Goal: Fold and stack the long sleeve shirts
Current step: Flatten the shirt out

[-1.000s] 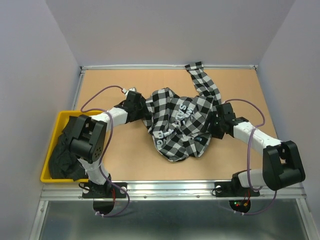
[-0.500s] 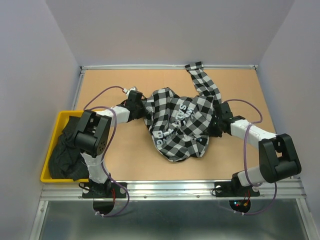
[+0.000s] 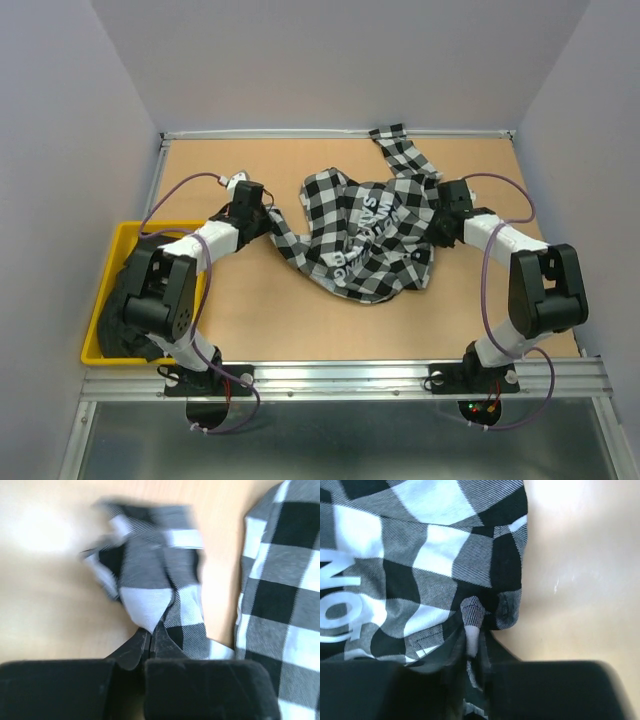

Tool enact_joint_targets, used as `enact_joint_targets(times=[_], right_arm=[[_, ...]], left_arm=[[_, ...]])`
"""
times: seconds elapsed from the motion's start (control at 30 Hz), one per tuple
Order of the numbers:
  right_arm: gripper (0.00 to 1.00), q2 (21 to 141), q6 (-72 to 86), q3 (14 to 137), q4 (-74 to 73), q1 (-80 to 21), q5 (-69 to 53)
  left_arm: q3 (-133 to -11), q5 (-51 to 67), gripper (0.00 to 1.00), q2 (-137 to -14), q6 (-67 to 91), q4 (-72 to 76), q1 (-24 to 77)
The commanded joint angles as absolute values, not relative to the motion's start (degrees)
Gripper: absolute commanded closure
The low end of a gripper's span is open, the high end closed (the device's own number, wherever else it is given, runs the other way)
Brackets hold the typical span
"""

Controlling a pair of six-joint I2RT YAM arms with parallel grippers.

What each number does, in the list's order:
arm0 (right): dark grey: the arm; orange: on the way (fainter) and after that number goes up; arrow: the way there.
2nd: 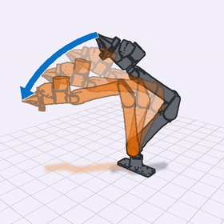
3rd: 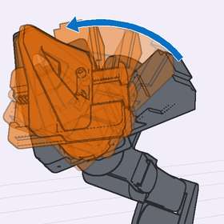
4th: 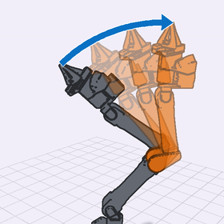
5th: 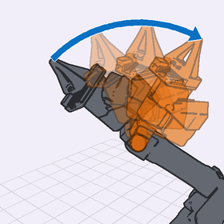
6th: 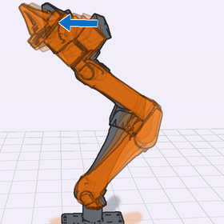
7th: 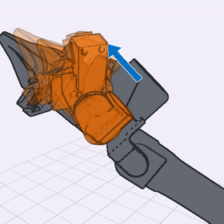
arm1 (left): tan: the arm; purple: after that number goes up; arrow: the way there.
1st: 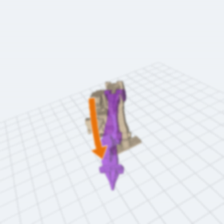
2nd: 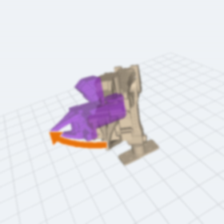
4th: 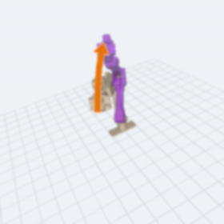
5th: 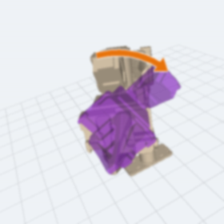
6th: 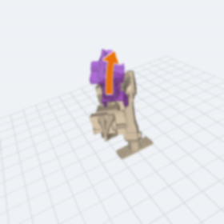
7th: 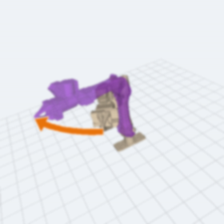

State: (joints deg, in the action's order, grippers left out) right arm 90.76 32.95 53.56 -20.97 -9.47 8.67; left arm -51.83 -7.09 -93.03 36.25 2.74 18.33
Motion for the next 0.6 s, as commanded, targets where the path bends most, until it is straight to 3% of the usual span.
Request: enact_joint_targets(times=[0.0, 0.07, 0.17, 0.43, 0.57], right_arm=[[0.69, 91.15, 28.93, 58.53, -19.16, -8.79, 10.64], [0.44, 89.92, 25.07, 58.36, -19.07, -8.79, 7.06], [0.28, 85.44, 22.51, 56.61, -19.51, -9.75, 1.95], [0.18, 72.61, 25.75, 47.73, -23.81, -17.38, 0.88], [0.17, 71.28, 25.49, 45.09, -25.40, -24.25, 2.72]], left_arm=[[-51.24, -11.60, 1.00, -85.01, 32.62, 2.20, 18.46], [-50.98, -11.25, 1.00, -83.59, 32.35, 1.76, 18.46], [-49.93, -10.38, 1.00, -81.66, 32.17, 0.79, 18.54], [-47.99, -8.79, 1.00, -79.72, 33.22, 0.09, 18.54], [-47.37, -9.23, 1.00, -78.49, 32.61, -2.98, 18.54]])
